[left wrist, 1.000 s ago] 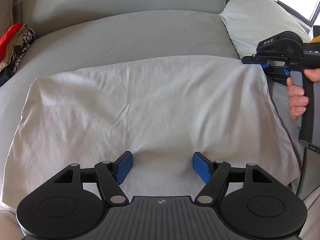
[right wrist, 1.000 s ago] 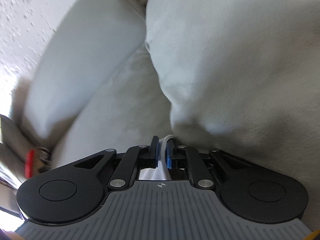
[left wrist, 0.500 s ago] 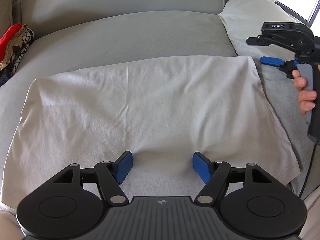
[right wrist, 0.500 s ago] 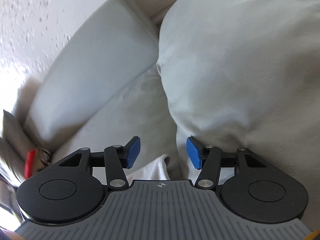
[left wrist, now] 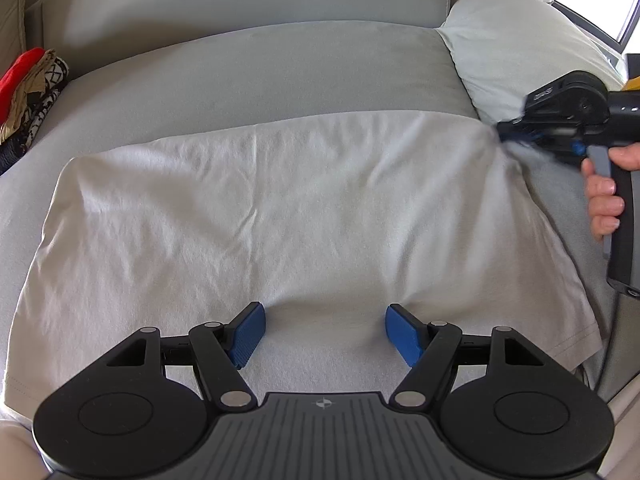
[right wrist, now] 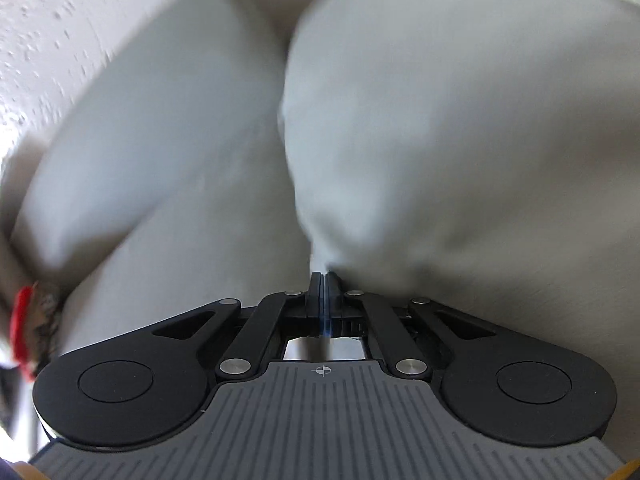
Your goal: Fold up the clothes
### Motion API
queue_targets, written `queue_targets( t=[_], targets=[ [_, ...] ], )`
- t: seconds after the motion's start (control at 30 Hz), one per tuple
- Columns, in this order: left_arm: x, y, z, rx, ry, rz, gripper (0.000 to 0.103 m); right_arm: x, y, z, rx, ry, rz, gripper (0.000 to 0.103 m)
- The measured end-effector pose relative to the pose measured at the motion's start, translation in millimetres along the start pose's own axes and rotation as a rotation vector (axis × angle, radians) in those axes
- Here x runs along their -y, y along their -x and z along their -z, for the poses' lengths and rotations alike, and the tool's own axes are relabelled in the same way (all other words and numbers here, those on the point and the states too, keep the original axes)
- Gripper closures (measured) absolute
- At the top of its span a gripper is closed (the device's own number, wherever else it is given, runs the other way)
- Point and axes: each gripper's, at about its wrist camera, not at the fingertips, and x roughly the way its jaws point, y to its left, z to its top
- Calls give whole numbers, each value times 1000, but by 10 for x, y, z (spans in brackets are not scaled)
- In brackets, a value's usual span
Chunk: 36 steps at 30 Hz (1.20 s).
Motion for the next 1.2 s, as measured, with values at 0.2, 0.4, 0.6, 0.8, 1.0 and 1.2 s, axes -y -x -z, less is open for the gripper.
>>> queue_targets(
  t=[0.2,0.4,0.6,0.8,1.0,1.2],
  targets=[
    [-45,255,123,-12,-67,17,35,-230,525,228,-18,122,-34,65],
    [-353,505,329,14,-73,-98,35,-983,426,942,-106,381,-104,65],
    [-869,465,446,90,10,-259,35,-1334,214,1338,-144,510,-76,71],
    [-1238,363,523,48,117,-219,29,-900,386,1344,-98,414,71,101],
    [-1311,477,659,45,112,-214,29,-212,780,1265,-119,247,268,103],
    [-1334,744,815,27,43,-192,36,-229,1385,1338,-101,225,224,69]
  ],
)
